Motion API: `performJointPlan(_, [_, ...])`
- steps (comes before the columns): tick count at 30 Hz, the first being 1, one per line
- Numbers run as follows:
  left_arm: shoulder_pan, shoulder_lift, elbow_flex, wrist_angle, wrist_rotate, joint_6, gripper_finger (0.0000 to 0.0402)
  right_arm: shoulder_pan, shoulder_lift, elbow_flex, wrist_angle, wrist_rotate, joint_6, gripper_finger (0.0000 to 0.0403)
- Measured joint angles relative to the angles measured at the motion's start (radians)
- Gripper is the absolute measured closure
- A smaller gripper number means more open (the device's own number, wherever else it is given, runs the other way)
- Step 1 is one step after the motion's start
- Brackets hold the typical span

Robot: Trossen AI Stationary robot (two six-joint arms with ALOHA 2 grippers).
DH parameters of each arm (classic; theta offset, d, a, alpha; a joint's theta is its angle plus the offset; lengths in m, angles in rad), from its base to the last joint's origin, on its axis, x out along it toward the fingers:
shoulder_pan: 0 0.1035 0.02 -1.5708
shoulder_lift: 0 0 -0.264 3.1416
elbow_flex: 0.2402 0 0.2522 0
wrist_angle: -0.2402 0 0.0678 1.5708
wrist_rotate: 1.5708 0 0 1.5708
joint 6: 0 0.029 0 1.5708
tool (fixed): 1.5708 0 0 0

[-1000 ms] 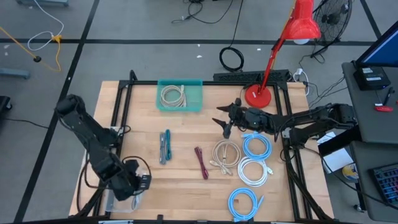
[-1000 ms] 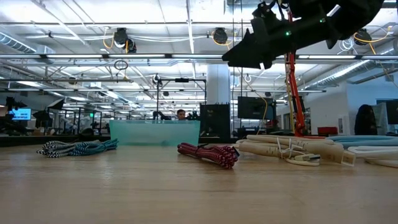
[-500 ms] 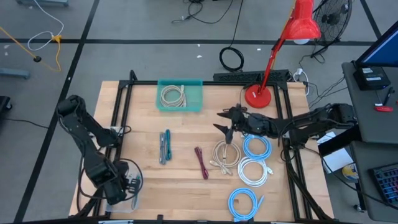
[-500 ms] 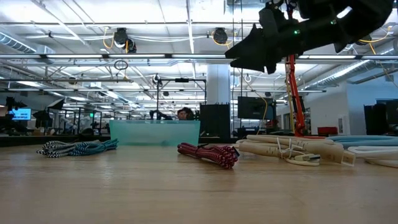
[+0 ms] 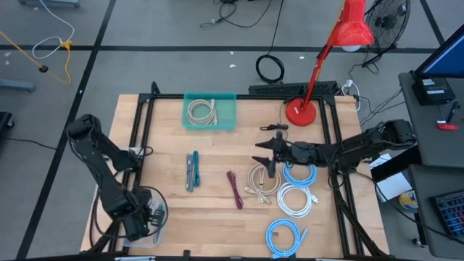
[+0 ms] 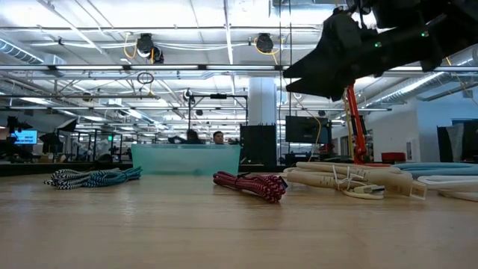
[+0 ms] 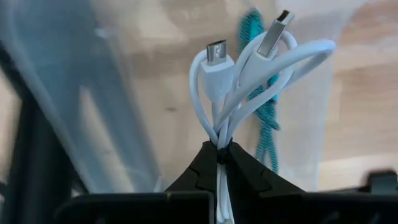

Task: Pick & Place USB Port
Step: Put the white charger cable into the transparent bin

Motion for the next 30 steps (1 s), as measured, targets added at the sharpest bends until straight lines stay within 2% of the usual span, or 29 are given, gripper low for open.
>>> performJointPlan(4, [-0.004, 0.040, 0.000, 0.027, 0.041, -0.006, 0.0390, 0.056, 0.000, 0.000, 0.013, -0.001, -0.001, 0.0149])
performJointPlan(12, [-0.005, 0.085, -0.001, 0.065, 0.039, 0.003, 0.0390, 0.139, 0.000, 0.000, 0.065, 0.000, -0.027, 0.0149])
performJointPlan(19, [-0.004, 0.093, -0.001, 0.063, 0.043, 0.003, 0.0381, 0.159, 0.000, 0.000, 0.075, 0.000, -0.038, 0.0149])
performJointPlan(25, [0.000, 0.093, -0.001, 0.065, 0.043, 0.003, 0.0392, 0.159, 0.000, 0.000, 0.074, 0.000, -0.038, 0.0149])
performJointPlan(27, [0.000, 0.093, -0.001, 0.065, 0.043, 0.003, 0.0382, 0.159, 0.000, 0.000, 0.074, 0.000, -0.038, 0.0149])
performJointPlan(30, [0.000, 0.093, -0.001, 0.064, 0.043, 0.001, 0.0338, 0.159, 0.000, 0.000, 0.073, 0.000, -0.038, 0.0149])
